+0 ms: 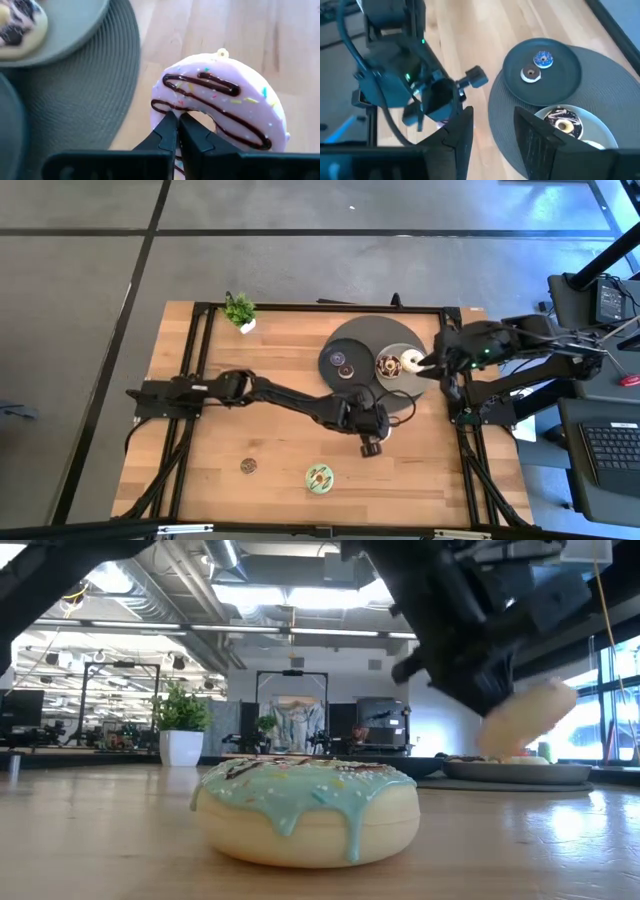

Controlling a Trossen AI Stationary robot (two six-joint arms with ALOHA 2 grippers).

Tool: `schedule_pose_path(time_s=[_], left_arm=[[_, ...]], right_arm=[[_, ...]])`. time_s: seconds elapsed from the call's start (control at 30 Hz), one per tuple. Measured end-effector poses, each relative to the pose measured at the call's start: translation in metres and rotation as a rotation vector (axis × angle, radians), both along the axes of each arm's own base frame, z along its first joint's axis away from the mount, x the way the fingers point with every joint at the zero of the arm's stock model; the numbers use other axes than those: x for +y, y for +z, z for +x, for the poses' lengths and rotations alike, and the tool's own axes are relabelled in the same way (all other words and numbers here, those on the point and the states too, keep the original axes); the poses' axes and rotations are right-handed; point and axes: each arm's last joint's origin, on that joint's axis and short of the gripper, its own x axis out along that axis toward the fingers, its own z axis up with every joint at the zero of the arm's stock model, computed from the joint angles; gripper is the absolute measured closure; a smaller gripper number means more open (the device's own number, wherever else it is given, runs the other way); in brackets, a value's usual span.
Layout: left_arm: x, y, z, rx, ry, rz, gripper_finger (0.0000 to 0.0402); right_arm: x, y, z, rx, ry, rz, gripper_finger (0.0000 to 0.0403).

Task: Pick & Place donuts
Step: Put the large purple donut on the gray plate

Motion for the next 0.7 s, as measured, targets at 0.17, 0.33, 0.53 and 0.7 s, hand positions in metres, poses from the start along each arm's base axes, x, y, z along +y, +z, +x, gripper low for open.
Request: schedule_pose_path(time_s=[0.17, 0.33, 0.53, 0.7], left_arm=[[0.0, -0.018, 0.003, 0.017, 0.07, -0.023, 0.0396], [0.001, -0.022, 0.004, 0.007, 0.126, -0.046, 0.0384], [-0.001, -0.022, 0.004, 0.007, 0.108, -0.089, 0.0368], [-0.002, -0.022, 0.005, 0.011, 0.088, -0.117, 0.036]], right_arm=[[-0.001, -0.003, -0.006, -0.039, -0.011, 0.011, 0.026], [0.0, -0.007, -0.002, -0.026, -0.009, 0.006, 0.026], [0.0, -0.008, 0.0, -0.019, 0.007, -0.011, 0.026], [0.0, -0.008, 0.0, -0.02, 0.007, -0.01, 0.026]])
